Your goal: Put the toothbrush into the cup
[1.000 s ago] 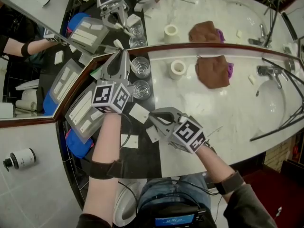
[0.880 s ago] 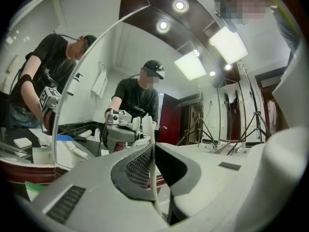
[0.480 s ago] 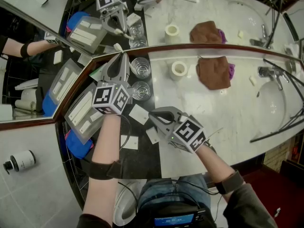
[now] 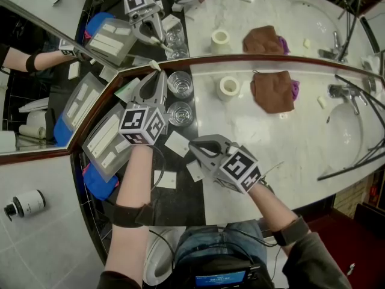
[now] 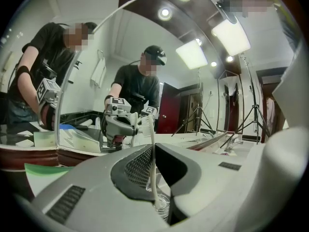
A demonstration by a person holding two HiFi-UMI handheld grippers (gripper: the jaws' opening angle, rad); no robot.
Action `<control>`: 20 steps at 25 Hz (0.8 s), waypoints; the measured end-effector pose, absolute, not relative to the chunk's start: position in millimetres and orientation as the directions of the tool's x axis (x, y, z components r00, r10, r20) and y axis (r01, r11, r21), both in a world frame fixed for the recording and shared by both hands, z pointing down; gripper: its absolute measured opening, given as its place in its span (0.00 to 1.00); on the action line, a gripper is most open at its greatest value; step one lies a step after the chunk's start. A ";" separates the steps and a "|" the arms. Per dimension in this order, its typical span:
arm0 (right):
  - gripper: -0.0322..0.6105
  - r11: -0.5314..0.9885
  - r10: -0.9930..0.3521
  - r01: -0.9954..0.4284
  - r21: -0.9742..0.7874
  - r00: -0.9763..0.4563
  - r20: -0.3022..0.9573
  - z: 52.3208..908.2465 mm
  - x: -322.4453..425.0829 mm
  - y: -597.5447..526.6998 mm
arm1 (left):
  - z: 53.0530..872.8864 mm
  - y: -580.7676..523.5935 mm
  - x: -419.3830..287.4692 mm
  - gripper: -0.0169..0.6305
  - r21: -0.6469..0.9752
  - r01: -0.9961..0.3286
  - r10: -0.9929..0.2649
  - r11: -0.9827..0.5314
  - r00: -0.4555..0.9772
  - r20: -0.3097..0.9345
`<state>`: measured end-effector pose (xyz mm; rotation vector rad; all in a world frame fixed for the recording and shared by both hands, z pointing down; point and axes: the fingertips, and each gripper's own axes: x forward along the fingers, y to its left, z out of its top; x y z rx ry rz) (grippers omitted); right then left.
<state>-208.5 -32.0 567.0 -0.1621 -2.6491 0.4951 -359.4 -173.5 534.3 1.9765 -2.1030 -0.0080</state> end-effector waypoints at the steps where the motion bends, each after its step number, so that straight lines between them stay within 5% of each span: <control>1: 0.07 0.929 0.190 0.033 -0.368 -0.897 0.399 567.2 -208.6 -31.7 | 538.2 -172.6 -359.3 0.05 0.177 -0.981 -0.980 0.075 -0.040 0.194; 11: 0.07 0.929 0.188 0.031 -0.369 -0.898 0.397 565.9 -208.4 -29.2 | 560.0 -169.0 -357.1 0.07 0.168 -0.983 -0.954 0.075 -0.022 0.299; 16: 0.07 0.928 0.188 0.032 -0.372 -0.901 0.391 564.1 -209.2 -27.7 | 565.5 -167.7 -353.2 0.24 0.181 -0.982 -0.942 0.057 0.007 0.335; 20: 0.07 0.929 0.186 0.031 -0.370 -0.902 0.390 562.7 -208.4 -26.3 | 568.1 -165.3 -351.2 0.26 0.190 -0.980 -0.938 0.064 0.006 0.347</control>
